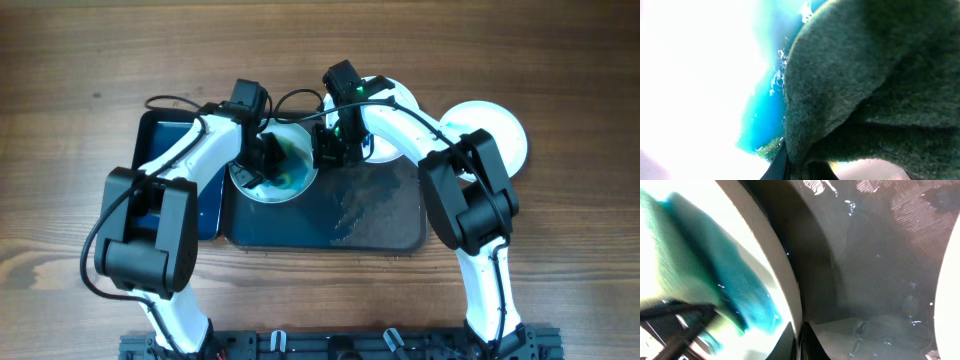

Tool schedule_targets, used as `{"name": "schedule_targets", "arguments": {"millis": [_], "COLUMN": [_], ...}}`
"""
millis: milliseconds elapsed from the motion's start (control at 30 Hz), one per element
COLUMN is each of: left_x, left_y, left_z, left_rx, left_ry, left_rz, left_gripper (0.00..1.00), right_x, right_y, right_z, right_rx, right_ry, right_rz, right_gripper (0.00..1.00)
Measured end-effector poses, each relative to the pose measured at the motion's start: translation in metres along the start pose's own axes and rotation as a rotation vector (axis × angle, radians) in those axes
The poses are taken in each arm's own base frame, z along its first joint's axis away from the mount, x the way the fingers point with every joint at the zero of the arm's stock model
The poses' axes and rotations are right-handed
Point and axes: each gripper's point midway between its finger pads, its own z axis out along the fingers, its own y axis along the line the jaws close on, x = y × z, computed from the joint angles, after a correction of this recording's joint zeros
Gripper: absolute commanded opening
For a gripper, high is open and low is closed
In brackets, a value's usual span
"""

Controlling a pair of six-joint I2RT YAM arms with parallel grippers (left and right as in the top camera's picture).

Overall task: Clean dirty plates on tray and stack at the side
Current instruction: 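Scrub held plate with left-held sponge, then carry plate right with right gripper and stack on first plate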

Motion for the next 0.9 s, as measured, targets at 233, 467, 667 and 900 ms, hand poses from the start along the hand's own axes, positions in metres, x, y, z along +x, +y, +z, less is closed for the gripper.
{"name": "schedule_targets", "arguments": {"millis": [233,467,667,900], "left_x": [-0.003,-0.009,-0.042,-0.060], "left_y": [0.019,0.051,0.023,-0.053], "left_z": [-0.005,-0.023,-0.057,-0.112], "left_rx": [-0.118,-0.375,-0.345,-0.074], "left_ry": [-0.048,-0.136,-0.244,-0.261], "left_rz": [-0.072,-0.069,-0.001,0.125], "left_gripper": [0.04,0.04,0.04,0.04], "right_x": [0.001,0.002,0.003,0.000], "right_y": [0.000,0.000,-0.003,-0.024], "right_z": [0.000,0.000,-0.001,-0.033], "right_rx": [-0.001,-0.001,0.012,0.203], "right_ry": [0.004,0.007,0.011,-0.081], "right_rz": [0.002,0.003,0.009,-0.017], "right_gripper": [0.04,0.04,0.04,0.04]}}
